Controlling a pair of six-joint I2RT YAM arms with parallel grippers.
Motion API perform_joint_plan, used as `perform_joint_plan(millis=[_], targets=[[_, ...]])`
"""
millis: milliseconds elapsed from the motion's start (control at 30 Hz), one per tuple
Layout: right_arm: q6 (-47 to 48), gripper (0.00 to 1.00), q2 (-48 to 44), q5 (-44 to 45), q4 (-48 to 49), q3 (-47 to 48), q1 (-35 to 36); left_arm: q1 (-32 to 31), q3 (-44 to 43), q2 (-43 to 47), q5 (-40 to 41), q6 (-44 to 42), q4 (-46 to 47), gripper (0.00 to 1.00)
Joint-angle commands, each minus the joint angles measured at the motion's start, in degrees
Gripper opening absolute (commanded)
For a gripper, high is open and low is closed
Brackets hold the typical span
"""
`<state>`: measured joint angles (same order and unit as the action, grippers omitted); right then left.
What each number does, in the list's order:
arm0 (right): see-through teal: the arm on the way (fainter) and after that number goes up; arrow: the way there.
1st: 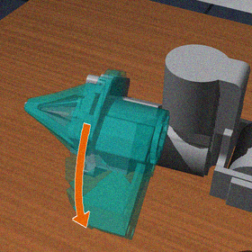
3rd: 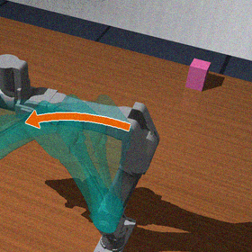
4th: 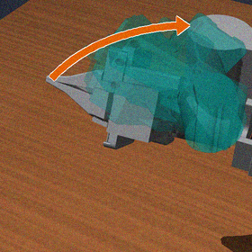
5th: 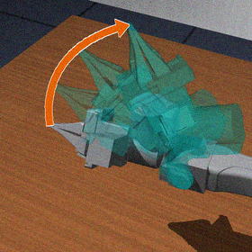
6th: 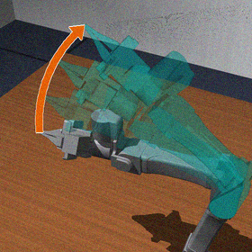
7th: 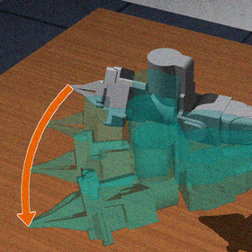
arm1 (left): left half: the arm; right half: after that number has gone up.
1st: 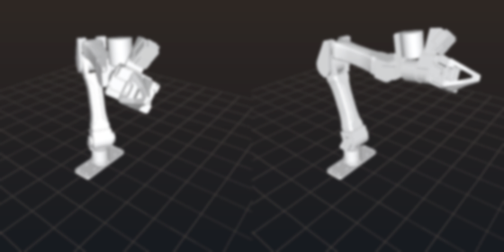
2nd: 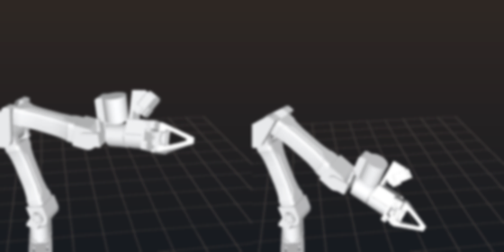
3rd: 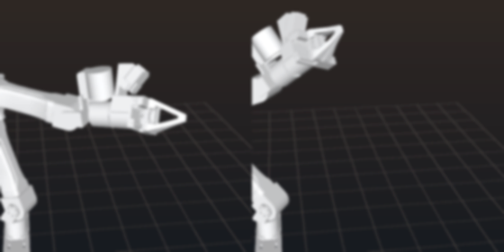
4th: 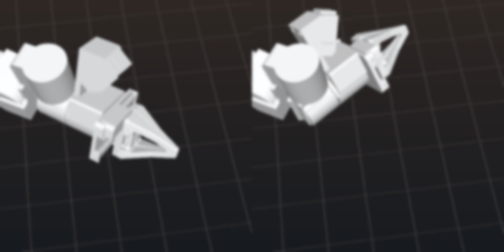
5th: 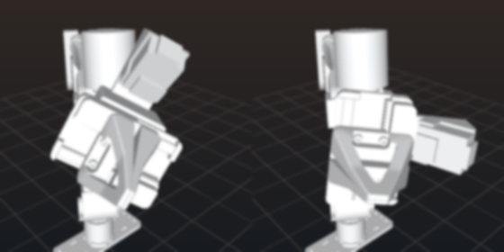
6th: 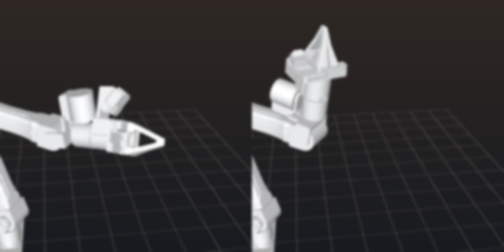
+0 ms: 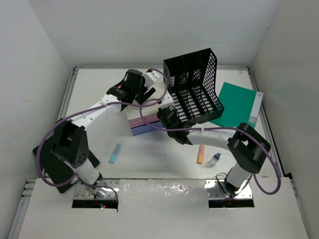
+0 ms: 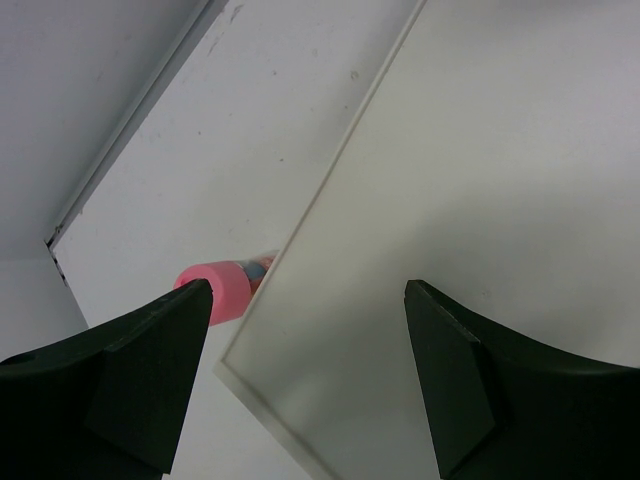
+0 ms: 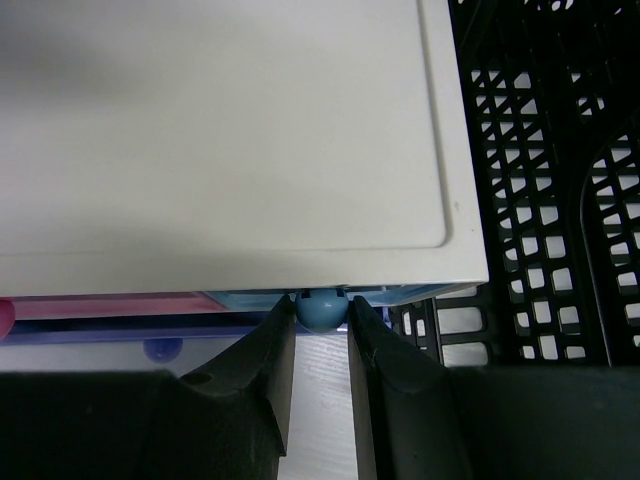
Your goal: Organize the desk
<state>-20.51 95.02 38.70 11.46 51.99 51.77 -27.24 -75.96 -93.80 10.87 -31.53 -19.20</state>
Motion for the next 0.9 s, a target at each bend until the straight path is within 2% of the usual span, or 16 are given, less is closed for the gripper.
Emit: perform_joint_plan(millis=[0,267,467,867], targets=[[0.6,0.25,-0.6,-0.7,5.9,3.9,-0.2,0.6,0.0,-0.9,-0.7,-0.3,-0.6,0.76],[-1.0,0.22,-0.9,0.5,7.0,3.9,-0.2,0.5,0.1,-1.5,-0.8,-0.4,-0.6,0.76],[-1.0,0.00,-0.8,1.3,6.9,3.8,-0.2,0.4,0.2,-1.8,-0.7,-0.5,-0.5,0.76],[-3.0,0.00,-5.8,0.2,5.5,-3.2,1.0,0.6,0.1,-1.9,0.1,-0.7,0.0,0.76]])
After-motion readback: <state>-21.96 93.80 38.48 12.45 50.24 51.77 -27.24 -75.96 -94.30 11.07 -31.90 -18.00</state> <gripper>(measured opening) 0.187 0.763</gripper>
